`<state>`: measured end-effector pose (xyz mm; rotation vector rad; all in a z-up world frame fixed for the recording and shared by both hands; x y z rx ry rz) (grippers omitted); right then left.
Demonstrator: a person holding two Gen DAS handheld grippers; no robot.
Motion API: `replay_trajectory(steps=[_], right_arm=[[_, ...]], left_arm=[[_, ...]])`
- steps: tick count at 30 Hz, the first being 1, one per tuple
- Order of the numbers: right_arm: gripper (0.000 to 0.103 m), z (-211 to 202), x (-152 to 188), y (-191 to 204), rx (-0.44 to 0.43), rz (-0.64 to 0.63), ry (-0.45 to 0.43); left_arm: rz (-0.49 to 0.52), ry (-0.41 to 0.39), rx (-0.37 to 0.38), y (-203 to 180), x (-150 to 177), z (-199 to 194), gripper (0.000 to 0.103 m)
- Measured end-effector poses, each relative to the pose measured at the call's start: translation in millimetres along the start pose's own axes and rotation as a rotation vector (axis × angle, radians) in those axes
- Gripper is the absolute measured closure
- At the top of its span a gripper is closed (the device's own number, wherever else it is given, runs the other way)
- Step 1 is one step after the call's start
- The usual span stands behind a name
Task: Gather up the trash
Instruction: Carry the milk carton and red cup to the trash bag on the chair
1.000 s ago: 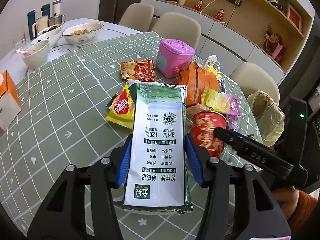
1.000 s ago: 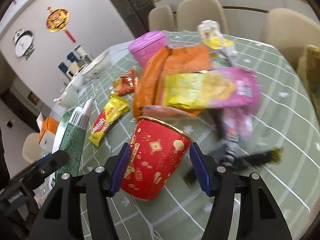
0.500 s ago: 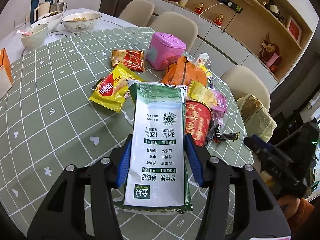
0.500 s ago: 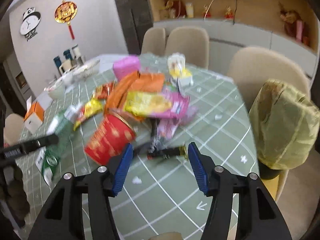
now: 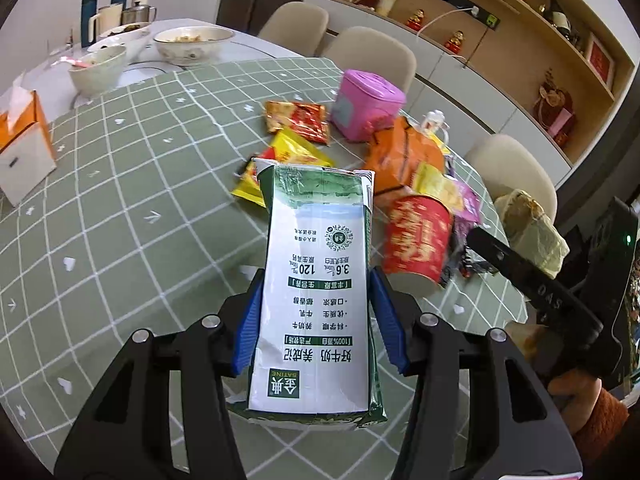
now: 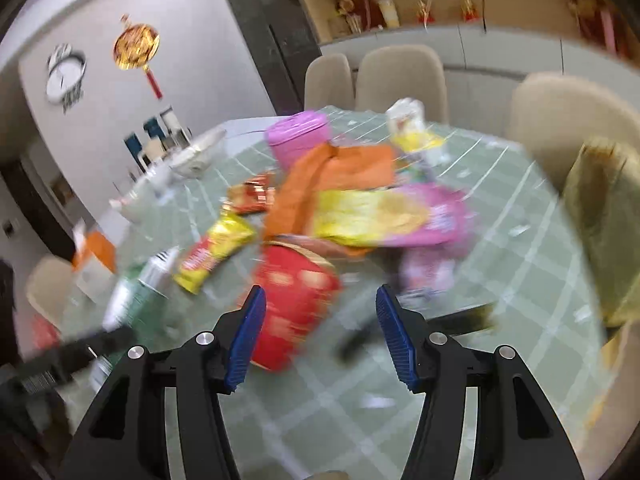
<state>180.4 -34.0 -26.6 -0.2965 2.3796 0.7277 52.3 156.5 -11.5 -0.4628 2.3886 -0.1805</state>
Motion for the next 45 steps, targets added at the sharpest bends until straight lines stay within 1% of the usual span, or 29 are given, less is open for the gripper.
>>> replay_trajectory(steps=[2, 3, 5, 7, 8, 9, 12, 14, 17, 20, 23, 25, 28, 31, 32, 36, 40, 41, 44, 45], right_arm=[[0.049, 11.2, 2.3, 13.9, 0.014, 0.032, -0.002], [0.049, 17.8, 3.2, 19.5, 0.041, 0.029, 0.002], [0.048, 30.5, 5.6, 28.6, 0.133, -0.005, -0.006], [0.047, 45.1, 7.9, 29.5, 0.168, -0.020, 0.033], [0.044, 49.4, 9.3, 25.2, 0.184, -0.002, 0.046], [0.043, 51.6, 9.9, 20.0, 0.204, 0.017, 0.057], [0.043, 44.7, 11.0, 2.1, 0.180, 0.083, 0.057], [0.046, 35.4, 8.6, -2.4, 0.146, 0.087, 0.062], [0.048, 11.7, 1.2, 0.0, 0.111, 0.041, 0.030], [0.049, -20.1, -14.2, 4.8, 0.074, -0.013, -0.022], [0.049, -52.0, -31.3, 0.7, 0.064, -0.062, -0.077], [0.049, -70.4, -40.9, -9.4, 0.075, -0.076, -0.108], [0.049, -97.7, -57.9, -34.7, 0.110, -0.093, -0.150], [0.049, -127.3, -75.9, -71.4, 0.160, -0.115, -0.191], [0.049, -133.2, -80.4, -81.1, 0.171, -0.118, -0.199], [0.049, -160.0, -99.1, -139.3, 0.231, -0.113, -0.237], [0.049, -179.3, -113.8, -199.8, 0.280, -0.081, -0.260], [0.049, -186.5, -118.3, -220.9, 0.291, -0.063, -0.272], [0.049, -199.4, -126.1, -265.5, 0.322, -0.032, -0.298], [0.049, -204.6, -128.4, -280.0, 0.335, -0.020, -0.310]], left_arm=[[-0.011, -0.006, -0.005, 7.3, -0.8, -2.8, 0.054], [-0.016, -0.011, -0.009, 11.7, -1.0, -4.9, 0.054], [-0.021, -0.017, -0.018, 16.5, -1.3, -7.9, 0.054], [-0.028, -0.018, -0.024, 21.8, -1.2, -10.3, 0.054], [-0.031, -0.019, -0.025, 23.6, -0.7, -11.6, 0.054], [-0.032, -0.019, -0.026, 23.9, -0.7, -12.2, 0.054], [-0.034, -0.025, -0.026, 25.6, 1.7, -16.5, 0.054], [-0.034, -0.025, -0.026, 24.6, 1.4, -17.5, 0.054], [-0.030, -0.036, -0.018, 20.6, -1.5, -18.7, 0.054], [-0.017, -0.066, -0.007, 5.0, -11.9, -21.0, 0.054], [0.018, -0.118, 0.018, -23.3, -27.8, -25.2, 0.054], [0.046, -0.146, 0.031, -41.9, -37.9, -26.6, 0.054], [0.088, -0.187, 0.064, -78.5, -53.4, -26.6, 0.054], [0.136, -0.211, 0.096, -122.5, -69.7, -17.5, 0.054], [0.144, -0.212, 0.104, -132.6, -73.5, -14.0, 0.054], [0.190, -0.197, 0.163, -194.8, -87.2, 13.4, 0.054], [0.249, -0.174, 0.217, -265.5, -98.9, 49.5, 0.054], [0.256, -0.174, 0.230, -279.9, -100.8, 55.2, 0.054], [0.289, -0.193, 0.286, -339.5, -108.7, 79.6, 0.054], [0.298, -0.202, 0.296, -354.0, -110.4, 86.3, 0.054]])
Point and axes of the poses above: each gripper's, at about its wrist camera, not at the fingertips, and z roughly the way its jaws point, y to its left, x to its underside, the point moved 2 cm from there along z, roughly the way its jaws point, and after that the axes turned 4 degrees about z, right-handed, at the moved point
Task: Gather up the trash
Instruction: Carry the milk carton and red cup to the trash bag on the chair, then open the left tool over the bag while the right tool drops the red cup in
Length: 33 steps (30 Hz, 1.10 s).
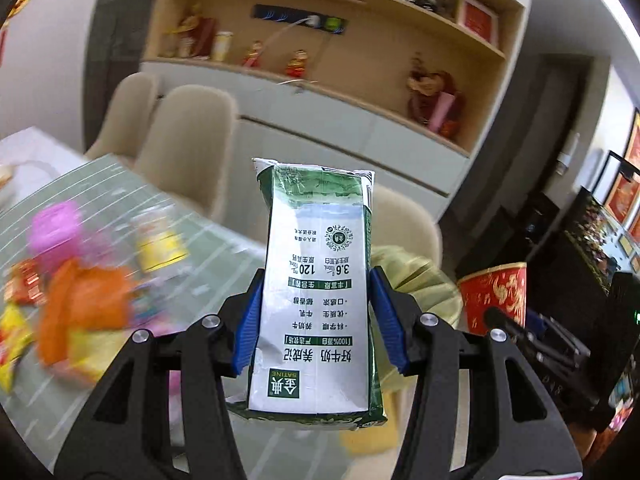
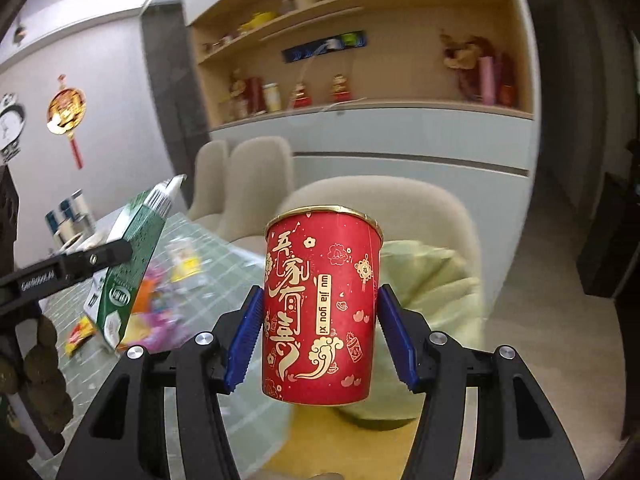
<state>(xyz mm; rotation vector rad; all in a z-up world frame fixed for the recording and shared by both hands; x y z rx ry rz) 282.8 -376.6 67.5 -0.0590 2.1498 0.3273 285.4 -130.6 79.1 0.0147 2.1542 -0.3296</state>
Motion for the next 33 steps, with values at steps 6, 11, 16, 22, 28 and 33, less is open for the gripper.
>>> replay_trajectory(steps=[6, 11, 16, 22, 28, 33], right_arm=[[0.048, 4.9, -12.3, -78.0, 0.069, 0.060, -0.043], [0.048, 20.3, -20.0, -120.2, 0.120, 0.085, -0.032], [0.049, 39.0, -26.7, -146.1, 0.138, 0.095, -0.015], [0.049, 62.0, -30.1, -161.8, 0.128, 0.112, 0.006], [0.048, 82.6, -36.4, -164.3, 0.072, 0.133, 0.016], [0.048, 97.1, -40.6, -142.4, 0.010, 0.097, 0.040]], left_arm=[[0.055, -0.062, 0.047, -70.6, -13.8, 78.4, 0.054], [0.119, -0.045, 0.070, -115.8, -14.0, 137.1, 0.054], [0.143, -0.030, 0.071, -135.3, -19.3, 189.4, 0.054], [0.108, 0.066, 0.071, -133.3, -7.8, 218.7, 0.054], [0.030, 0.163, 0.111, -121.7, 8.2, 207.0, 0.038], [0.007, 0.184, 0.064, -105.3, 12.2, 179.9, 0.038]])
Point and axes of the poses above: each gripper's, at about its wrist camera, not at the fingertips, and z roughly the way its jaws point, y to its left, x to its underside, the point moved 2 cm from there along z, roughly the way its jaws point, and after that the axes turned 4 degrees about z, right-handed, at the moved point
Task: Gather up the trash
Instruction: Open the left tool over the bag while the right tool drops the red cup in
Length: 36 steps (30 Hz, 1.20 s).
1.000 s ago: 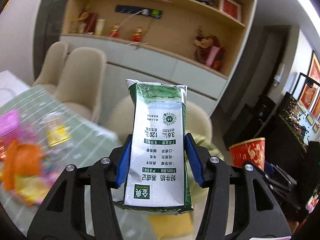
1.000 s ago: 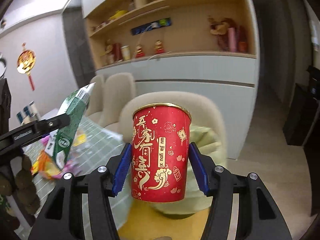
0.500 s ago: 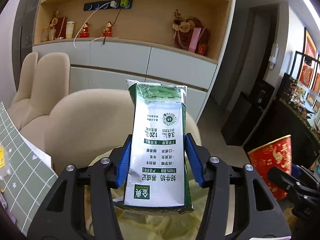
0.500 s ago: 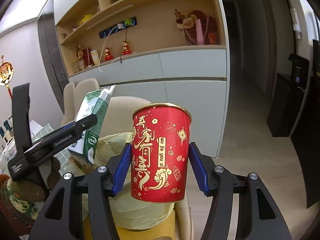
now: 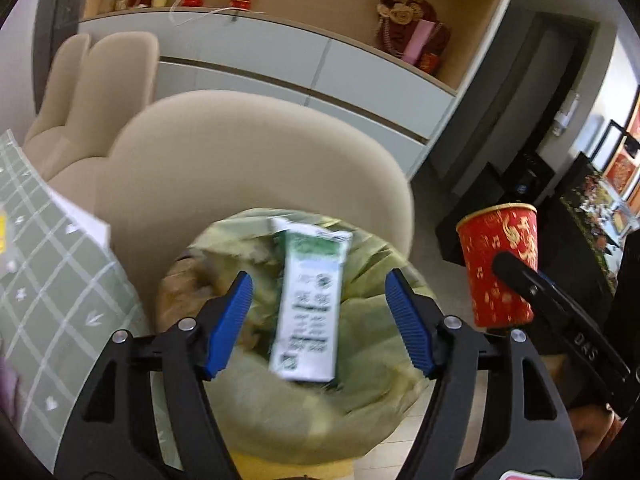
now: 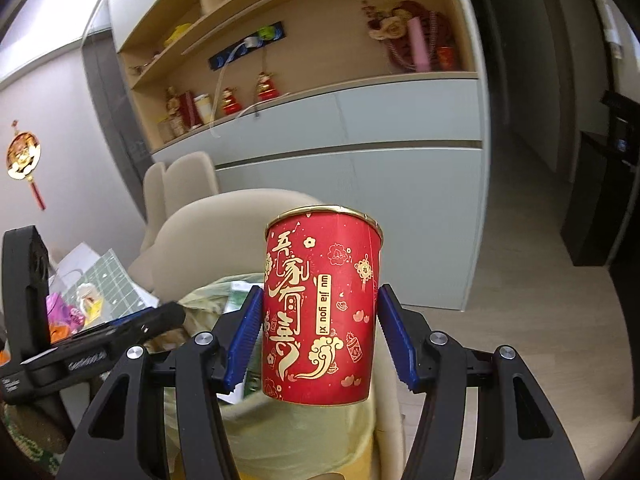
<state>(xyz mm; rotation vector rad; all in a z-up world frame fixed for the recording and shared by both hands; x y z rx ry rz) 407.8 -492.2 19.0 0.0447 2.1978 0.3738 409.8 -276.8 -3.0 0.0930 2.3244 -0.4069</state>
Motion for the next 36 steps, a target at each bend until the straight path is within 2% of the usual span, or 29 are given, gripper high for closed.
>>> replay_trajectory(steps=[9, 17, 24, 36], right_arm=[[0.048, 45.0, 5.2, 54.7, -0.093, -0.110, 0.091], [0.044, 75.6, 7.6, 70.4, -0.076, -0.137, 0.156], [0.043, 55.5, 19.8, 77.9, -0.042, -0.119, 0.133], [0.043, -14.9, 66.2, 123.1, 0.031, -0.105, 0.108]], left_arm=[[-0.068, -0.004, -0.096, 38.3, 15.5, -47.2, 0.038], [-0.042, 0.025, -0.199, 61.5, 39.1, -76.3, 0.038], [-0.082, 0.042, -0.228, 94.1, 65.4, -105.6, 0.038], [-0.088, 0.055, -0.207, 149.5, 129.2, -186.2, 0.038]])
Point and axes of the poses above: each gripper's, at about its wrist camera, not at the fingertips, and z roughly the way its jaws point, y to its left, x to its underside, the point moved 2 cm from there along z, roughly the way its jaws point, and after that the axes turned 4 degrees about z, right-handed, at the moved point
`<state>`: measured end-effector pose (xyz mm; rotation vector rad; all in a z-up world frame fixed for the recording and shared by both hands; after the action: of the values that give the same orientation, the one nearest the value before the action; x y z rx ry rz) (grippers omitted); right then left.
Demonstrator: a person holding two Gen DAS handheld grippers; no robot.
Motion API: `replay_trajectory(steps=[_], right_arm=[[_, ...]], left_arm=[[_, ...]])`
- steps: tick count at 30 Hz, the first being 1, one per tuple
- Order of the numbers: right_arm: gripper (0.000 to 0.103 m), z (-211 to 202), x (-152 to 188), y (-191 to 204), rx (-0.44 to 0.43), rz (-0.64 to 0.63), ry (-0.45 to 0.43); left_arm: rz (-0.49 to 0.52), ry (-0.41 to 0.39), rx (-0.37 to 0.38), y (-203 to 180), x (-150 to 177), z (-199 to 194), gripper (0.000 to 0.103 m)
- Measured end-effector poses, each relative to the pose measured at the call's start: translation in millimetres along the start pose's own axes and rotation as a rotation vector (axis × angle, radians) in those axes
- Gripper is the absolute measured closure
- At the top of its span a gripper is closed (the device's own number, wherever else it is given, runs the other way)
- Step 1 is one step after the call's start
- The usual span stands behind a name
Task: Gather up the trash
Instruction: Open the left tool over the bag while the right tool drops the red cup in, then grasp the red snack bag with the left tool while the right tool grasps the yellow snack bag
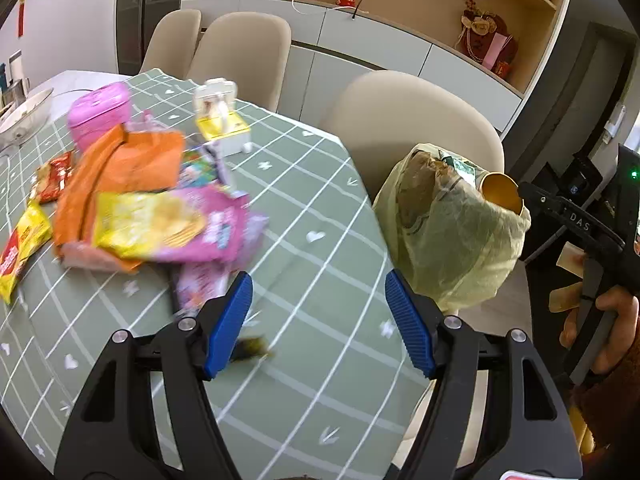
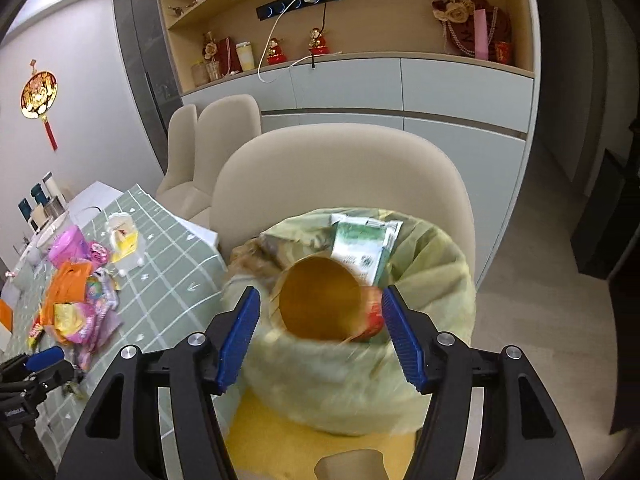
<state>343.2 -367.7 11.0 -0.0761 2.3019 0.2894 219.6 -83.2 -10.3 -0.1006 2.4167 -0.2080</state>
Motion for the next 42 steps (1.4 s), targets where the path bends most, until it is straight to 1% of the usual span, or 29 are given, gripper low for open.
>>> replay_trajectory(steps=[3, 6, 8, 11, 13, 16, 20, 21, 23, 25, 26, 28, 30, 32, 34, 36, 37, 40, 42], right_arm=[[0.043, -15.1, 10.3, 15.9, 0.006, -0.010, -0.010], [0.043, -26.0, 20.2, 32.8, 0.005, -0.015, -0.002], [0.043, -31.9, 27.3, 43.6, -0.003, -0.003, 0.002], [0.043, -37.2, 40.9, 59.4, 0.000, 0.013, 0.011], [0.043, -40.0, 51.6, 68.5, -0.020, 0.038, 0.018], [0.043, -44.5, 66.7, 84.6, -0.022, 0.038, 0.028], [0.043, -51.0, 86.9, 112.4, -0.019, 0.004, 0.039], [0.043, -51.8, 91.2, 118.5, -0.017, -0.006, 0.043], [0.043, -53.5, 99.2, 129.9, -0.024, -0.021, 0.050], [0.043, -54.1, 107.6, 142.0, -0.037, -0.030, 0.062], [0.043, -54.2, 110.3, 146.4, -0.042, -0.035, 0.066], [0.043, -54.1, 114.3, 156.3, -0.048, -0.051, 0.071], [0.043, -52.2, 116.8, 169.0, -0.048, -0.076, 0.075], [0.043, -47.9, 119.2, 180.5, -0.046, -0.100, 0.083], [0.043, -40.2, 122.4, 191.0, -0.049, -0.100, 0.102], [0.043, -35.3, 125.9, 200.8, -0.058, -0.103, 0.118], [0.043, -34.5, 127.7, 206.4, -0.062, -0.112, 0.121], [0.043, -32.8, 133.7, 221.0, -0.063, -0.162, 0.134], [0.043, -30.5, 139.3, 227.6, -0.050, -0.196, 0.153]], left_arm=[[-0.010, -0.003, -0.005, 18.1, 9.9, -10.9, 0.038], [-0.015, -0.018, -0.013, 37.9, 19.4, -23.5, 0.038], [-0.016, -0.026, -0.028, 51.3, 24.8, -29.5, 0.038], [-0.026, -0.031, -0.061, 83.9, 32.2, -41.3, 0.038], [-0.026, -0.045, -0.088, 103.5, 33.5, -48.4, 0.038], [-0.024, -0.070, -0.143, 145.0, 32.3, -59.5, 0.038], [-0.066, -0.092, -0.176, 204.2, 24.0, -66.5, 0.038], [-0.066, -0.092, -0.186, 224.1, 19.7, -65.3, 0.038], [-0.051, -0.085, -0.213, 251.9, 14.8, -61.0, 0.038], [-0.048, -0.056, -0.233, 275.9, 12.7, -52.5, 0.038], [-0.056, -0.040, -0.233, 285.8, 12.7, -48.5, 0.038], [-0.100, -0.012, -0.202, 308.2, 10.8, -39.1, 0.038], [-0.101, -0.019, -0.172, 321.0, 0.6, -36.3, 0.038], [-0.053, -0.034, -0.144, 322.3, -11.6, -33.3, 0.038], [0.041, -0.035, -0.105, 325.1, -29.3, -25.0, 0.038], [0.138, -0.015, -0.082, 328.4, -46.3, -10.3, 0.038], [0.172, 0.002, -0.074, 331.2, -53.8, -1.9, 0.038], [0.221, 0.043, -0.060, 342.4, -73.6, 22.2, 0.038], [0.224, 0.067, -0.039, 349.9, -83.9, 39.6, 0.038]])
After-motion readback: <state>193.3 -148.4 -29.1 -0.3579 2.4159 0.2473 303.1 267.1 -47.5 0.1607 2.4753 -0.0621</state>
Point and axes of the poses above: each gripper's, at about its wrist camera, not at the fingertips, and z roughly the way its jaws point, y to its left, x to its underside, the point moved 2 cm from there along z, roughly the way its jaws point, and after that the axes turned 4 degrees about z, right-handed, at the moved point
